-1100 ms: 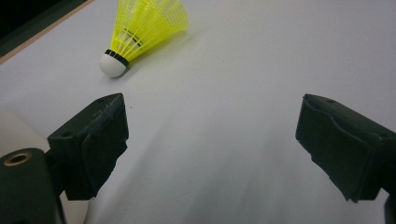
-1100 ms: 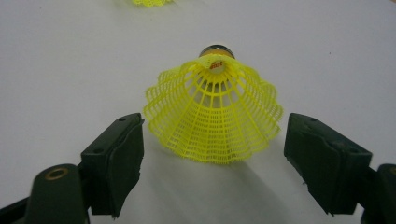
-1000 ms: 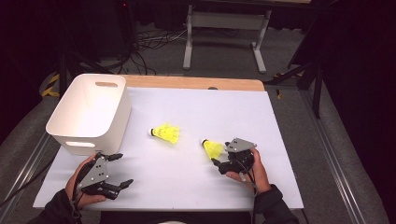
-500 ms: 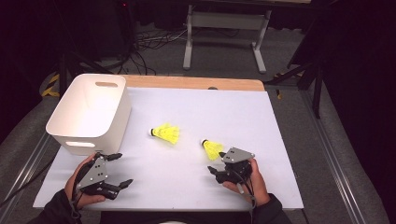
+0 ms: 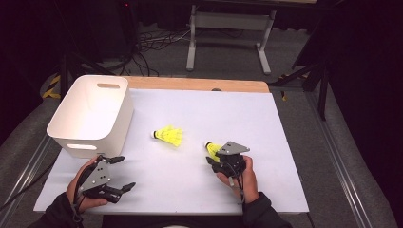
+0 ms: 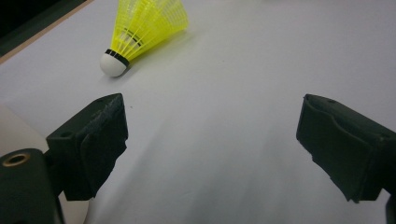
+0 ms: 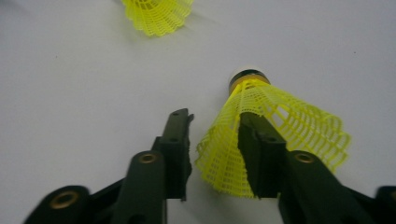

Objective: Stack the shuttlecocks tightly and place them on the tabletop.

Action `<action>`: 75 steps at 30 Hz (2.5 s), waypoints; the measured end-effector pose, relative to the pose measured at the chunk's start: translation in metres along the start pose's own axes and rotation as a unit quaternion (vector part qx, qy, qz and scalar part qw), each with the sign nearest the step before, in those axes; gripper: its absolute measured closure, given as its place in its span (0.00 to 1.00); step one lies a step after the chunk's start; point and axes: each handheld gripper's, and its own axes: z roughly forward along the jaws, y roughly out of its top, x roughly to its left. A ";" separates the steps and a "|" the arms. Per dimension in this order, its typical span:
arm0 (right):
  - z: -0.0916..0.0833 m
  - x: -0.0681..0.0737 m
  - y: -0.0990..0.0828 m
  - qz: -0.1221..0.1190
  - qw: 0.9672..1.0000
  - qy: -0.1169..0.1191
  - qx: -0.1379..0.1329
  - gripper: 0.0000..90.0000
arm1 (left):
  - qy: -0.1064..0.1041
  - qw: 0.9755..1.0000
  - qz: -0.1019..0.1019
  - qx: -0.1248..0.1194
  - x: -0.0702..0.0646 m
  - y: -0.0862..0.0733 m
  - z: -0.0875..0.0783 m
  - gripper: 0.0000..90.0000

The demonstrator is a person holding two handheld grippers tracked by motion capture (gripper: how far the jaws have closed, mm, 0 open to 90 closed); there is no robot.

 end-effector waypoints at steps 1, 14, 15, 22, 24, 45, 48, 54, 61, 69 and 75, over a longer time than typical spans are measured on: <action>0.001 -0.001 0.000 0.007 1.000 0.002 -0.004 0.79 | 0.000 1.000 -0.001 0.000 0.000 0.000 0.000 0.11; -0.004 -0.006 0.003 -0.014 1.000 -0.015 -0.017 1.00 | 0.002 1.000 0.001 -0.001 0.001 0.000 -0.001 0.11; -0.005 -0.006 0.004 -0.013 1.000 -0.014 -0.021 1.00 | 0.002 1.000 0.001 -0.002 0.001 0.000 -0.001 0.11; -0.005 -0.007 0.015 -0.033 0.998 0.000 -0.050 1.00 | 0.004 1.000 -0.001 -0.005 0.001 0.000 -0.002 0.11; -0.003 -0.006 0.019 -0.037 0.998 0.008 -0.055 1.00 | 0.004 1.000 -0.001 -0.006 0.001 0.000 -0.002 0.11; 0.044 0.014 0.048 -0.085 0.992 0.077 -0.052 1.00 | -0.002 1.000 0.001 -0.004 0.002 0.000 -0.002 0.11; 0.048 0.015 0.050 -0.084 0.992 0.082 -0.052 1.00 | -0.003 1.000 0.001 -0.005 0.002 0.000 -0.002 0.11; 0.060 0.018 0.053 -0.084 0.991 0.088 -0.047 1.00 | -0.004 1.000 -0.002 -0.008 0.002 0.000 -0.002 0.11; 0.068 0.020 0.057 -0.084 0.991 0.092 -0.045 0.99 | -0.003 1.000 0.000 -0.006 0.001 0.000 -0.002 0.11; 0.073 0.020 0.058 -0.084 0.991 0.092 -0.039 0.99 | -0.004 1.000 0.000 -0.005 0.001 0.000 -0.001 0.11; 0.075 0.022 0.060 -0.086 0.991 0.093 -0.040 0.99 | -0.003 1.000 0.003 -0.006 0.001 0.000 -0.002 0.11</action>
